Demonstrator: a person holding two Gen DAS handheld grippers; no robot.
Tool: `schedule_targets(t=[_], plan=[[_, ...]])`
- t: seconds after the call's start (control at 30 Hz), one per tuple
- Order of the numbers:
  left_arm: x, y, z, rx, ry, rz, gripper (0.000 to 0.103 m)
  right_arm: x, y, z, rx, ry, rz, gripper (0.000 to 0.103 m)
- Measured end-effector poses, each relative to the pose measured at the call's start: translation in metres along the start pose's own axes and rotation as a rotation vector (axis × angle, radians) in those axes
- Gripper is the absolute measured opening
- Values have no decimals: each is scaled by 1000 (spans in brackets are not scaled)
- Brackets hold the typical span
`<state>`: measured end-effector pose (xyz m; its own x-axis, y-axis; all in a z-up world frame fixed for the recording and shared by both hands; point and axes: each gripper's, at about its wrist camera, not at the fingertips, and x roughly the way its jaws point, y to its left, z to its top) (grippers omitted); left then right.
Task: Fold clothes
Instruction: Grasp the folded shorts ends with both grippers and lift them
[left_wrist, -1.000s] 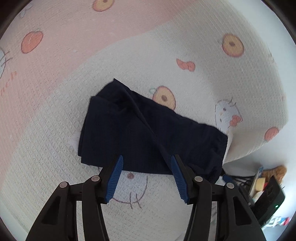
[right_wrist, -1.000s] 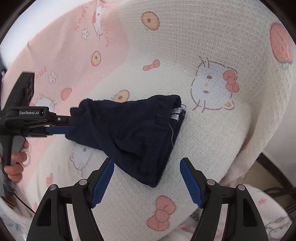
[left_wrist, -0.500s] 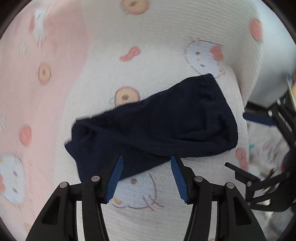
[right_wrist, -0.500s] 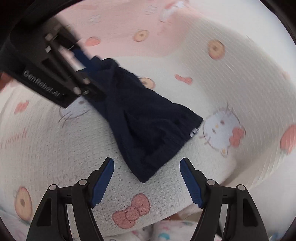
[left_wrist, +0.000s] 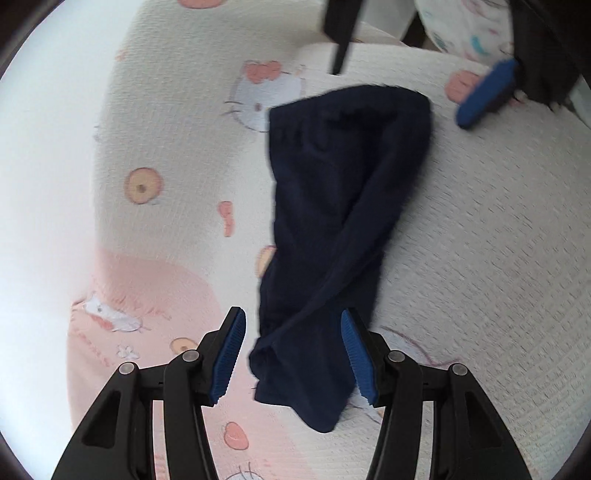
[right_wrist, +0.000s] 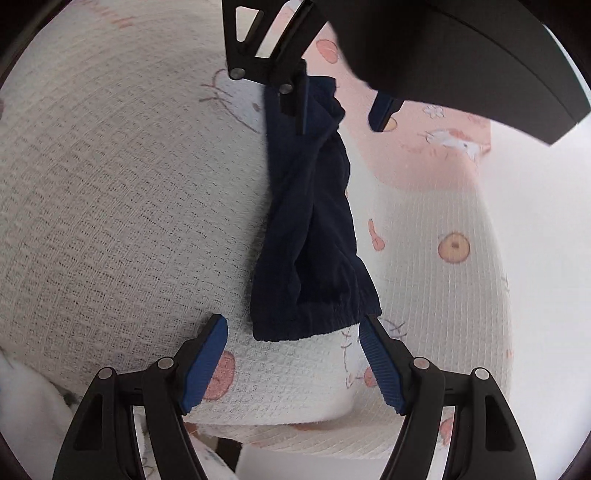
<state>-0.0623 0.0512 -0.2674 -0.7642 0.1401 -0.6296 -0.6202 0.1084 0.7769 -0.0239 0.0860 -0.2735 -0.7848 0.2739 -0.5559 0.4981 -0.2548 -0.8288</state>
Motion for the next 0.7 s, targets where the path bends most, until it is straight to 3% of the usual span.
schedule_targets(t=[0.3,0.7], plan=[[11,-25,9,225,-61,99,51,8,2,-1,-104,-59,-59,78],[23,-38,24,325,-159,133,52,13,-4,1,-107,-80,-62,78]])
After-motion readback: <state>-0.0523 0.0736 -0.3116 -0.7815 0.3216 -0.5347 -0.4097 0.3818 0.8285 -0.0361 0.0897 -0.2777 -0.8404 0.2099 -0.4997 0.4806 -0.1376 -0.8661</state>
